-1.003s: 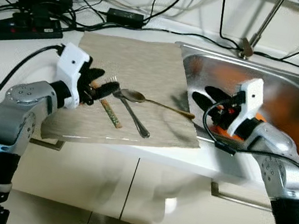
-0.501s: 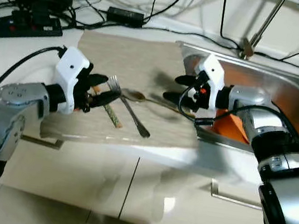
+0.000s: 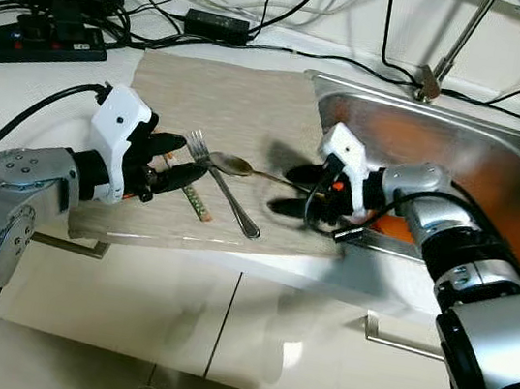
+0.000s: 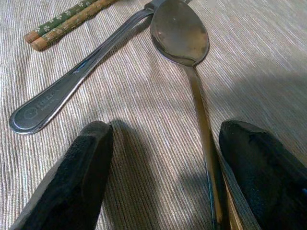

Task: Kitchen organization

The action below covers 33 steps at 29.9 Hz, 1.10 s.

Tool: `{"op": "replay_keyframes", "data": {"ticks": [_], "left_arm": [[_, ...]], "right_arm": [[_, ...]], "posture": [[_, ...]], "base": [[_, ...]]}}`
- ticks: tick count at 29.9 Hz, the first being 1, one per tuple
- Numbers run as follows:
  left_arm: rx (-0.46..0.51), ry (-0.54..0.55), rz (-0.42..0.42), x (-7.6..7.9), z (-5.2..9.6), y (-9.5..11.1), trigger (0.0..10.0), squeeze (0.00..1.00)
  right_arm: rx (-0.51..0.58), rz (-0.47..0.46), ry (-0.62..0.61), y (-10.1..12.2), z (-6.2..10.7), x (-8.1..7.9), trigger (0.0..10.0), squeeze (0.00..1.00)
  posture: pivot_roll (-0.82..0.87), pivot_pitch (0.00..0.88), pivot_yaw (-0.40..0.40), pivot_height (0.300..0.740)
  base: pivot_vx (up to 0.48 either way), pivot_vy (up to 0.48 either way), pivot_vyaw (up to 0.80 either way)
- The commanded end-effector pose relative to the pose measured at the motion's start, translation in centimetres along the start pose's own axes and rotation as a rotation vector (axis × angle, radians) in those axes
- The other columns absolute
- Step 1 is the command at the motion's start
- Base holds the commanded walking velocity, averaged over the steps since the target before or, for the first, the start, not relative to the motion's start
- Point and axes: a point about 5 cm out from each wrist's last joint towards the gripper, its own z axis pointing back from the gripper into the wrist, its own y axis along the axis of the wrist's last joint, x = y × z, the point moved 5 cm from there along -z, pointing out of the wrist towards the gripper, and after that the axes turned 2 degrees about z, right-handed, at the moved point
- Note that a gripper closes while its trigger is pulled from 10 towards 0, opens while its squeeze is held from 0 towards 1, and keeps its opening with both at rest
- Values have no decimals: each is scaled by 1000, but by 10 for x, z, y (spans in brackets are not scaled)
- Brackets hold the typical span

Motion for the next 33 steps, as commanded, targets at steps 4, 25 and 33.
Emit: {"op": "replay_keyframes", "data": {"ticks": [4,25,33], "left_arm": [[9,-26,-9,8,-3,4,10000,0],[-53,-119,4,22,0,-8,10000,0],[-36,-192,-14,33,2,-3,10000,0]], "right_arm": [[-81,-20,26,-14,2,-3,0,0],[-84,3,-2,-13,5,3,0,0],[-62,-6,-11,-10,6,4,0,0]], "posture": [[101,32,-103,740],[103,20,-103,740],[100,18,-98,740]], "base": [[0,0,0],[0,0,0],[0,0,0]]}}
